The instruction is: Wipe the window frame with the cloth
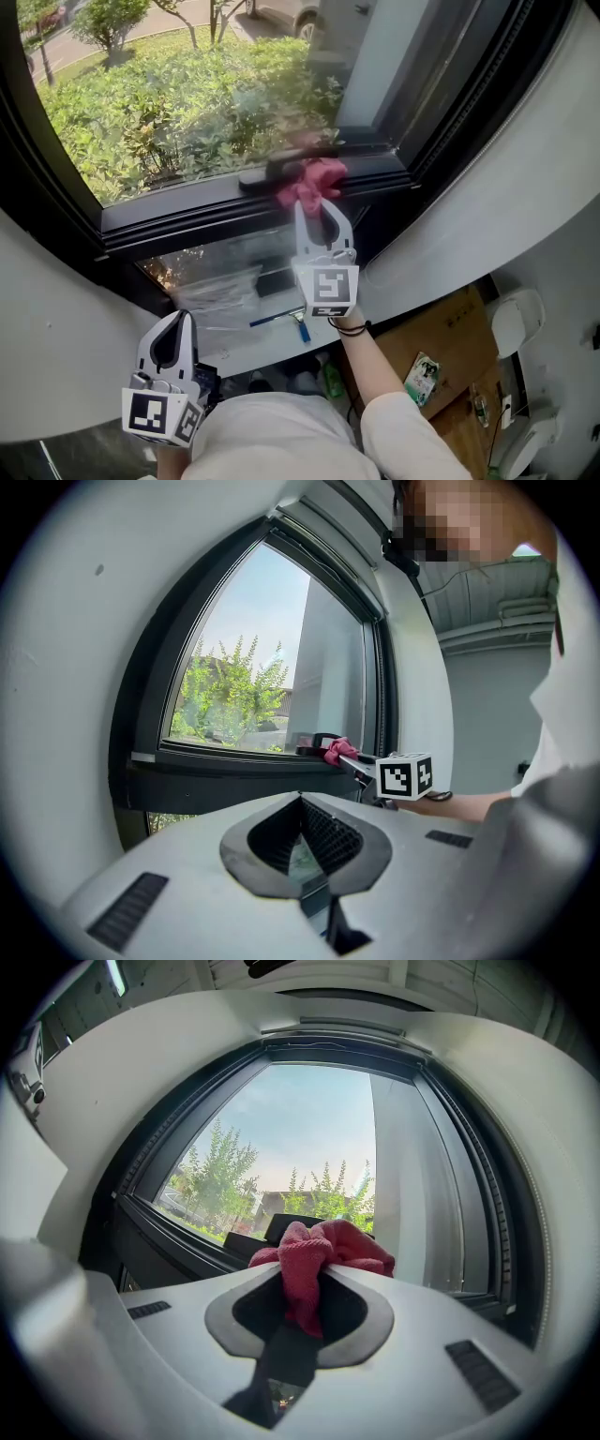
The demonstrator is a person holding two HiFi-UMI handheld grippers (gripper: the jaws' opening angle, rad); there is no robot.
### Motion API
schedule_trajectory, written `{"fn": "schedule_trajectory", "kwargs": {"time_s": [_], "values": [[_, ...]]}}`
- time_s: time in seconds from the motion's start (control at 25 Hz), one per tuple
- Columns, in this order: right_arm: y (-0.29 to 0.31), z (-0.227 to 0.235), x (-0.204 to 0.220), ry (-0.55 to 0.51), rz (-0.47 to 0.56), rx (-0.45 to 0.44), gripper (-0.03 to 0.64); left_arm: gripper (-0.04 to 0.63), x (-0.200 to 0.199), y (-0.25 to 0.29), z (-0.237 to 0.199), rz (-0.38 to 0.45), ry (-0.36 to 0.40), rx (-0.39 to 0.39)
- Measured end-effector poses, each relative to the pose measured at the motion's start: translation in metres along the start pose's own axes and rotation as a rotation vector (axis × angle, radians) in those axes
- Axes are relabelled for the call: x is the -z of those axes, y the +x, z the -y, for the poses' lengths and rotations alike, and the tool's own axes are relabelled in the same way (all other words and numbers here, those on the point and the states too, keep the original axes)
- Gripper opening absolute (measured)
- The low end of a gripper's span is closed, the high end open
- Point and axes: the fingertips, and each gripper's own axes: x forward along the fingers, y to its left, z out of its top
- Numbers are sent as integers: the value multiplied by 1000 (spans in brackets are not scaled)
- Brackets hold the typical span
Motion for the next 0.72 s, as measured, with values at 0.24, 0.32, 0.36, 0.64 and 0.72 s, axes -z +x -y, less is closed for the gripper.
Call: {"fn": "schedule_trajectory", "kwargs": {"time_s": [0.24,0.32,0.36,0.64,0.72], "values": [[0,-6,-2,-1,4,-11,77,8,0,-1,0,0,-2,-7],[0,-7,-3,-1,3,-15,77,8,-1,-1,0,1,-3,-7],[0,-8,-3,-1,4,-16,77,8,-1,-1,0,1,-3,-7],[0,-14,-5,-3,6,-26,77,8,0,-2,-2,1,-4,-10],[1,-17,-4,-4,7,-28,77,8,1,-2,-5,2,-5,-13]]}}
